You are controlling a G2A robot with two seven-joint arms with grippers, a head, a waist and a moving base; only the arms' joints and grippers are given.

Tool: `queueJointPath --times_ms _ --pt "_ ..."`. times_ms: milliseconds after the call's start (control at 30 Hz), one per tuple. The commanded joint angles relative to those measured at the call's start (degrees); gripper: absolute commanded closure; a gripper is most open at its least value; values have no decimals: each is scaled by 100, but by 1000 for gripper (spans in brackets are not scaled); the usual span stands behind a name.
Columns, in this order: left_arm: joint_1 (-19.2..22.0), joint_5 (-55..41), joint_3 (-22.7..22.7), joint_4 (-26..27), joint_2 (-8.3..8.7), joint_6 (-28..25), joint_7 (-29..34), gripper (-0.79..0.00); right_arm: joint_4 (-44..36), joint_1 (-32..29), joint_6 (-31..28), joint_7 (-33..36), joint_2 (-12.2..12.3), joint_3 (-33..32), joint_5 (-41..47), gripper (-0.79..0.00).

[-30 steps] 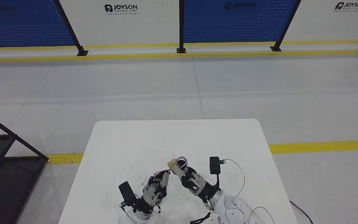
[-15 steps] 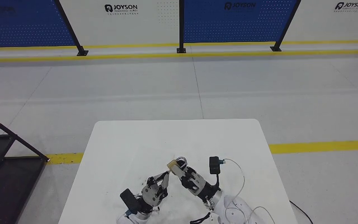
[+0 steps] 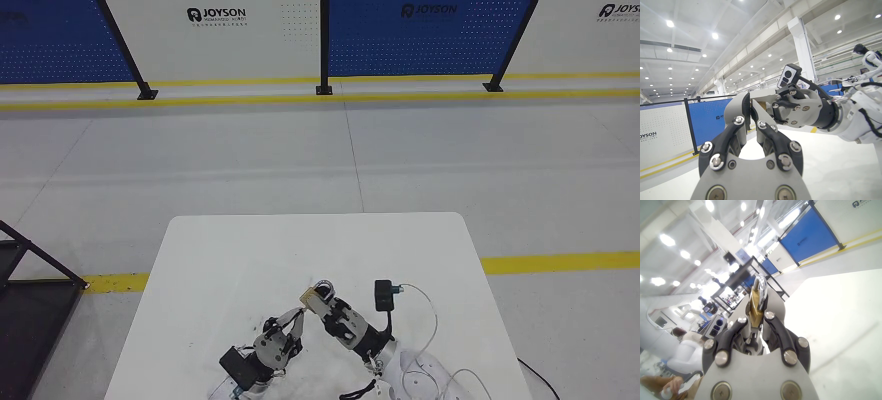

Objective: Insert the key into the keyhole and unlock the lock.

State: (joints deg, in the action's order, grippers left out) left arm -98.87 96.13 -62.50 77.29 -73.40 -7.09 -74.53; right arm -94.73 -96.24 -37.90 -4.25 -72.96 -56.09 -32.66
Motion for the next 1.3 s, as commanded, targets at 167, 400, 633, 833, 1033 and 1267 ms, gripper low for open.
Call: queueJointPath --times_ms 167,400,633,833,1033,1267 --pt "29 125 13 -28 22 258 -27 0 7 -12 -81 -70 9 -12 67 0" --pt "51 43 81 -62 30 246 -122 0 17 -15 -116 -102 17 -15 105 0" --pt "-29 -532 120 -7 63 -616 2 -505 15 -50 -242 -281 29 -80 136 0" --pt "-183 -1052 62 103 146 -1765 472 -428 25 -52 -275 -322 34 -92 138 0" --pt "-399 -1873 -18 389 246 -3143 1449 -283 47 -11 -201 -294 29 -64 139 0" --pt "-557 -2440 -191 771 322 -3481 2230 -271 56 23 -130 -262 23 -17 109 0"
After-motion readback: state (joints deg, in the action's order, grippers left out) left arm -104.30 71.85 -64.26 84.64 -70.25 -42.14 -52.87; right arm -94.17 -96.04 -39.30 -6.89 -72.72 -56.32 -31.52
